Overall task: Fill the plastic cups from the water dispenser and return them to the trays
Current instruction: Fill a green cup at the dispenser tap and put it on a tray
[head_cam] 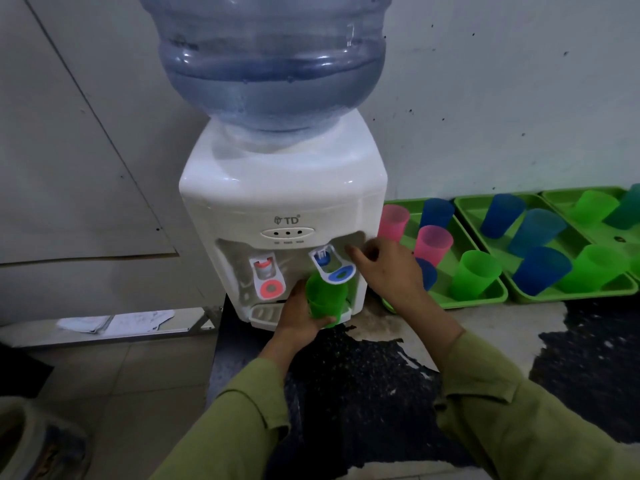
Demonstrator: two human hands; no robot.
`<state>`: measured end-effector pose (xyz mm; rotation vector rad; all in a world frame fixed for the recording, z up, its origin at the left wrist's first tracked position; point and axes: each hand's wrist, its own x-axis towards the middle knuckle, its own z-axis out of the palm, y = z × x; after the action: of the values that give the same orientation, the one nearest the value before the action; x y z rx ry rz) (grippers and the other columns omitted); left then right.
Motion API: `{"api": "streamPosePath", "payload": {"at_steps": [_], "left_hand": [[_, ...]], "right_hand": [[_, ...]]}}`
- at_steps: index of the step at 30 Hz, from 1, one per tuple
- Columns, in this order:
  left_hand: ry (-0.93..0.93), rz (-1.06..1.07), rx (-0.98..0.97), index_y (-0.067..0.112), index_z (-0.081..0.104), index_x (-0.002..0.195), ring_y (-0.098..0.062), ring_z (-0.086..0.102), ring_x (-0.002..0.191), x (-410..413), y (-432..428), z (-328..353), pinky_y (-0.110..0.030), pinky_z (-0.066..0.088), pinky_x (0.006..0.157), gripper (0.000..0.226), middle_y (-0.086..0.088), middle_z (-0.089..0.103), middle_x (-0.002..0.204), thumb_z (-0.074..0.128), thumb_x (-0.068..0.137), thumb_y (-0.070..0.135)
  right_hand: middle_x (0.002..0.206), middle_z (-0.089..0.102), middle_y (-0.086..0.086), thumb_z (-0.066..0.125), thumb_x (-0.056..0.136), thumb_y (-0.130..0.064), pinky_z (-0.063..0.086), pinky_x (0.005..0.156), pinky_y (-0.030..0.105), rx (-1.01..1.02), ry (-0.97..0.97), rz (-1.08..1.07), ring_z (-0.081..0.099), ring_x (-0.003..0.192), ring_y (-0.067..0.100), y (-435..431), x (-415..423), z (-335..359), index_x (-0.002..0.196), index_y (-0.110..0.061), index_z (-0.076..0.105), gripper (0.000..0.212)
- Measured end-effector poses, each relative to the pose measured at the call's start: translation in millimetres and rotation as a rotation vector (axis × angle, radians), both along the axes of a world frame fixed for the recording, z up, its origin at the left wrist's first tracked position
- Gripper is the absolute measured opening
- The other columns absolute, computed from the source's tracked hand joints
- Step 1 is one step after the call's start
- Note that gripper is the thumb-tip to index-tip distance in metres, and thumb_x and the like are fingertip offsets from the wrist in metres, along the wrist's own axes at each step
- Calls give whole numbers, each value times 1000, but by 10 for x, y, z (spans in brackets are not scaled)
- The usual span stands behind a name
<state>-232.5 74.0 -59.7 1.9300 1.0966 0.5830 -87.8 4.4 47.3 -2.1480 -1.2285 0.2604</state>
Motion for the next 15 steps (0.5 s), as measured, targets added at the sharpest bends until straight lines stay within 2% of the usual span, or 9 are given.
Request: {"api": "streamPosePath", "payload": {"at_steps": [3,5,9,12,15], "left_hand": [[-23,13,-30,3,40,132,-27,49,122,2,0,0,-37,39,102,84,-14,51,132,85,63,13],[-43,20,-54,3,40,130,-27,51,120,3,0,-7,-40,42,100,82,-14,53,130,85,62,10],[-52,29,-72,7,41,128,-27,52,118,3,5,-33,-42,44,99,81,-11,54,129,85,61,10],[-61,27,-84,10,42,127,-27,52,118,-4,7,-55,-44,44,99,79,-11,54,128,85,60,10],[-61,28,-88,10,41,128,-27,52,118,-5,11,-73,-43,44,100,80,-10,54,129,85,61,10]], "right_hand": [[58,63,6,51,91,-46,47,55,34,-1,288,95,58,53,20,9,-61,20,65,-6,60,48],[54,63,4,52,91,-44,44,50,27,12,474,125,52,43,13,2,-95,40,68,-3,62,48],[53,54,2,59,89,-29,37,51,27,-15,537,155,47,48,12,-10,-97,1,80,7,62,37],[54,48,1,59,89,-25,35,52,27,-39,515,180,44,50,12,-4,-92,-54,72,-3,59,28],[61,51,8,58,90,-26,35,56,28,-59,450,212,46,56,16,-12,-84,-140,69,-8,56,28]]}}
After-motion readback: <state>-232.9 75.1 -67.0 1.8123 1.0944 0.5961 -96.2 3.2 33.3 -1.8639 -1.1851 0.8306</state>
